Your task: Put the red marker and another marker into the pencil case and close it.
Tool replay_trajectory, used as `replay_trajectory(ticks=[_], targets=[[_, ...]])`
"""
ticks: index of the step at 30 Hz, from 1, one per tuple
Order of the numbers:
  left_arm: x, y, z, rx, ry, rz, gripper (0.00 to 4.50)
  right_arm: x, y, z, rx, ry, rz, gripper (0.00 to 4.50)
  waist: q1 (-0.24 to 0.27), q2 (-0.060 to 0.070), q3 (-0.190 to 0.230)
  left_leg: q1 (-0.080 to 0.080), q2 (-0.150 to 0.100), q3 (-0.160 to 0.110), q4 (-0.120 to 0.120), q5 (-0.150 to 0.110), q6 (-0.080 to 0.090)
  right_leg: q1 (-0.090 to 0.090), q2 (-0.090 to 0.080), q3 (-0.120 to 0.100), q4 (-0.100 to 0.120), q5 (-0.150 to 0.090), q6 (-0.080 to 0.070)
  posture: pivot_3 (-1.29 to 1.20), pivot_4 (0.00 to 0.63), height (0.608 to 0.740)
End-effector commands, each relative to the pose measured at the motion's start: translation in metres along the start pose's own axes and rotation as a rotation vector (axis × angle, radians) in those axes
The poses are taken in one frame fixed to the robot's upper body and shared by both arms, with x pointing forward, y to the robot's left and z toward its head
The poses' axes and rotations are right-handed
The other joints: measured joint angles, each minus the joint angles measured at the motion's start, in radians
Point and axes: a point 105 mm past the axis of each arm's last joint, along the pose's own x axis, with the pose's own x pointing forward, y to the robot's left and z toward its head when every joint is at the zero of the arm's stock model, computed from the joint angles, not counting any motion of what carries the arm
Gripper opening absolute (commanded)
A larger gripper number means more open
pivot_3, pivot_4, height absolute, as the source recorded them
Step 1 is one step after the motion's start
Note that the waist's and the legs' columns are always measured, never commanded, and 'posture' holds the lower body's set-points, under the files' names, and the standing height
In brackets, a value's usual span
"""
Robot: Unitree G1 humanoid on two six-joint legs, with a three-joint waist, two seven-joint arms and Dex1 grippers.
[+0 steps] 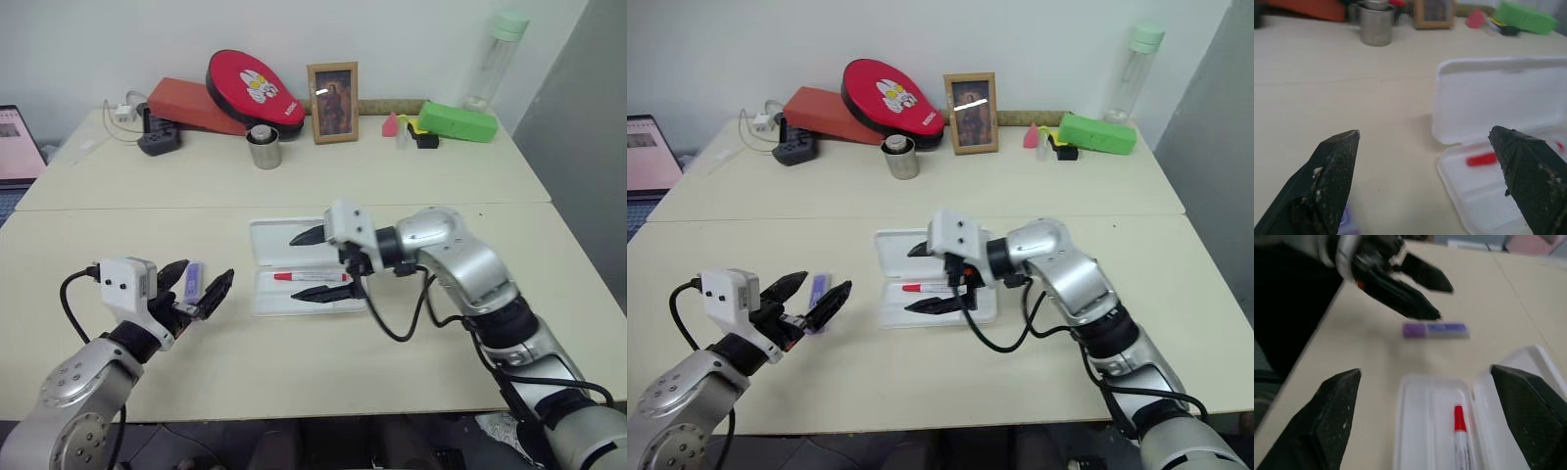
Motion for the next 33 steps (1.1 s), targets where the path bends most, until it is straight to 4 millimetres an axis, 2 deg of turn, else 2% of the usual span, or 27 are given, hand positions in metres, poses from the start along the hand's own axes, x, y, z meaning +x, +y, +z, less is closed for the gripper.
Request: replay_trajectory(ticks=[1,4,8,11,15,19,24,30,33], targets=[[0.006,0.033,-0.009,-0.003,0.018,0.275,4.50,-0.016,-0.001,0.000,0.008,-0.006,-0.023,4.43,0.001,0.000,0.000,0.000,0.000,0.000,0.000,0.000,0.000,0.000,0.000,0.000,0.000,0.000,0.000,0.00,0.150,0.740],[0.012,0.042,-0.019,-0.058,0.048,0.359,4.50,-0.017,-0.005,-0.008,0.017,0.028,-0.050,4.43,-0.004,0.000,0.000,0.001,0.000,0.000,0.000,0.000,0.000,0.001,0.001,-0.001,0.001,0.000,0.000,0.00,0.150,0.740],[0.018,0.035,-0.042,-0.105,0.130,0.353,4.50,-0.014,-0.007,-0.006,0.021,0.017,-0.066,4.43,-0.004,0.000,0.000,0.000,0.000,0.002,0.000,0.000,0.000,-0.001,0.001,-0.001,0.001,0.000,0.000,0.00,0.150,0.740],[0.022,0.029,-0.049,-0.083,0.160,0.311,4.50,-0.012,-0.008,-0.005,0.017,0.014,-0.071,4.43,-0.003,0.000,0.000,0.000,0.000,0.002,0.000,0.000,0.000,-0.001,0.001,0.000,0.001,0.000,0.000,0.00,0.150,0.740],[0.019,0.034,-0.069,-0.062,0.258,0.330,4.50,-0.011,-0.007,-0.003,0.013,0.005,-0.077,4.43,-0.002,0.000,0.000,0.000,0.000,0.001,0.000,0.000,0.000,0.000,0.001,0.000,0.001,0.000,0.000,0.00,0.150,0.740],[0.017,0.038,-0.072,-0.046,0.281,0.340,4.50,-0.012,-0.009,-0.003,0.014,0.002,-0.091,4.43,-0.002,0.001,-0.001,0.001,-0.001,0.002,0.000,0.000,0.000,0.000,0.001,0.000,0.001,0.000,0.000,0.00,0.150,0.740],[0.018,0.040,-0.071,-0.040,0.275,0.342,3.76,-0.013,-0.014,-0.002,0.023,-0.010,-0.116,4.50,-0.002,0.001,-0.001,0.002,0.000,0.002,0.000,0.000,0.000,0.000,0.001,0.000,0.001,0.000,0.000,0.00,0.150,0.740],[0.018,0.040,-0.072,-0.044,0.272,0.341,2.34,-0.013,-0.013,-0.003,0.027,-0.012,-0.116,4.50,-0.002,0.001,-0.001,0.001,0.000,0.002,0.000,0.000,0.000,0.000,0.000,0.000,0.001,0.000,0.000,0.00,0.150,0.740],[0.018,0.041,-0.071,-0.036,0.272,0.350,1.92,-0.012,-0.013,-0.003,0.027,-0.011,-0.117,4.50,-0.002,0.001,-0.001,0.001,0.000,0.002,0.000,0.000,0.000,0.000,0.000,0.000,0.001,0.000,0.000,0.00,0.150,0.740]])
